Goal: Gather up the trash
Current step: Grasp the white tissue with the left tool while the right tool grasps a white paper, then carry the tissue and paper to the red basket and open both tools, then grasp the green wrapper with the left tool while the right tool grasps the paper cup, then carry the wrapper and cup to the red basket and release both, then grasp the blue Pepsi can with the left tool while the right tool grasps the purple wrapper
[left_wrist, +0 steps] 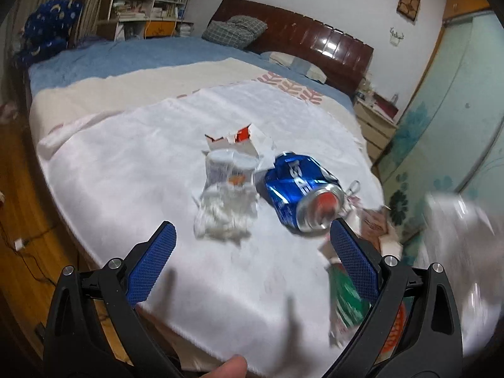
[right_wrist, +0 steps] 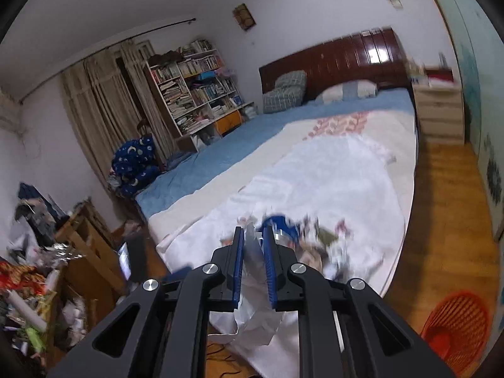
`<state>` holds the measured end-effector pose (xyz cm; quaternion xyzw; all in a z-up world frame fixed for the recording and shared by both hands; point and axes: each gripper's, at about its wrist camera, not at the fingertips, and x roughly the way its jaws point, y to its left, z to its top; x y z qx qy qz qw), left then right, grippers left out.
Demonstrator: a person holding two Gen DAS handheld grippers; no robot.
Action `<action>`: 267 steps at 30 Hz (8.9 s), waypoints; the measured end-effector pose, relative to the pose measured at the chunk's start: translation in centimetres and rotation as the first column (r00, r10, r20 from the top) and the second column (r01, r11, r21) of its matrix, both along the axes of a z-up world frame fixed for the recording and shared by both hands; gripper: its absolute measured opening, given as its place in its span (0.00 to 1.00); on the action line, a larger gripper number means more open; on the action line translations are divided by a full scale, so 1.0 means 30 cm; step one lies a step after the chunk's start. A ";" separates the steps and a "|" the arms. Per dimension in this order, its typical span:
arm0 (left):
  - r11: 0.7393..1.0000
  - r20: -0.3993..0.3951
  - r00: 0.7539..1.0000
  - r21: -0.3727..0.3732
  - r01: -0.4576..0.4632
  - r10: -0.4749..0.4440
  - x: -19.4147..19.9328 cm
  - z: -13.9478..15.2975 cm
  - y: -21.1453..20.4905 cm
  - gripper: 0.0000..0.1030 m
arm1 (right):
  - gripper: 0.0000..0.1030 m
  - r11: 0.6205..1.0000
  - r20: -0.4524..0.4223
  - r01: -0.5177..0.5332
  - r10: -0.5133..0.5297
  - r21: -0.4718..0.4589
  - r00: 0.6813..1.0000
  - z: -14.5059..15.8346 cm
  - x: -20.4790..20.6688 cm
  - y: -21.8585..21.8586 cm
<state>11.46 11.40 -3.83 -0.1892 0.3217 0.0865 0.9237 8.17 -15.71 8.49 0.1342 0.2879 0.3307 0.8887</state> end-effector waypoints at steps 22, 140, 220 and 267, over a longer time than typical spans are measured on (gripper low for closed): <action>0.990 -0.056 0.989 0.012 -0.138 0.139 0.000 -0.006 0.068 0.14 | 0.14 0.999 -0.065 0.053 -0.053 0.001 0.996 -0.138 0.088 -0.215; 0.986 0.076 0.984 -0.013 -0.163 0.164 -0.309 0.072 0.215 0.83 | 0.40 0.898 -0.104 -0.238 0.214 -0.371 0.971 -0.363 0.509 0.997; 0.776 -0.257 0.784 0.157 0.611 -0.566 0.268 -0.263 -1.485 0.05 | 0.40 0.721 -0.143 0.406 -0.568 -0.562 0.810 -0.517 0.333 -1.060; 0.962 0.026 0.997 0.265 -0.070 0.066 -0.113 0.129 -0.240 0.79 | 0.77 0.923 -0.019 0.008 -0.017 -0.385 1.000 -0.448 0.217 0.158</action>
